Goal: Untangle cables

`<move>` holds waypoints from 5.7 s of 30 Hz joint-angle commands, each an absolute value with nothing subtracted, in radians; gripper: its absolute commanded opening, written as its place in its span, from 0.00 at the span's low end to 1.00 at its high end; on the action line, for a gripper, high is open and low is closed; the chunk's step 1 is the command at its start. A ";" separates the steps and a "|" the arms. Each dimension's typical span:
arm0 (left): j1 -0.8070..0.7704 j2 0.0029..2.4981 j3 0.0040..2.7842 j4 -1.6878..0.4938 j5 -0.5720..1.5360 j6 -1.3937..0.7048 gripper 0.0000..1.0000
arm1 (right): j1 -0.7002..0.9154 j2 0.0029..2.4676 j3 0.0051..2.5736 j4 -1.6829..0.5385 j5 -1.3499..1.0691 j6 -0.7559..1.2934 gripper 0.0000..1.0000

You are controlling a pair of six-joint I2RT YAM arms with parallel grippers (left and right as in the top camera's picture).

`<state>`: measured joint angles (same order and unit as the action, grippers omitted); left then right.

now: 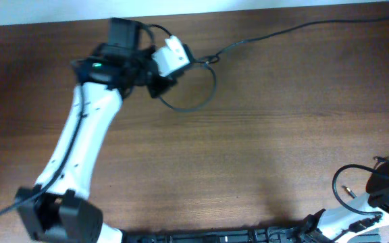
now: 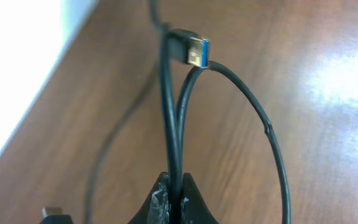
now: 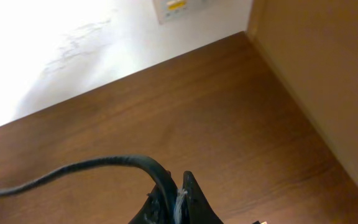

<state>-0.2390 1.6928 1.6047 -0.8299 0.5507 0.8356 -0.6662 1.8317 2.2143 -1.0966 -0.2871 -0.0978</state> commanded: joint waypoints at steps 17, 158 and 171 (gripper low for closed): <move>-0.099 1.615 1.605 -0.858 0.704 0.771 0.00 | -0.759 1.808 2.227 -1.127 -0.324 -0.100 0.04; -0.287 1.615 1.605 -0.839 0.754 0.688 0.99 | -0.234 2.082 2.215 -0.712 -0.182 -0.040 0.04; -0.287 1.615 1.605 -0.839 0.753 0.688 0.99 | -0.443 2.118 2.215 -0.484 0.194 -0.055 0.04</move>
<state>-0.2913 1.6306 1.6047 -0.8402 0.7509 0.6910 -0.4038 2.0907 2.2086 -0.5232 0.0917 -0.0589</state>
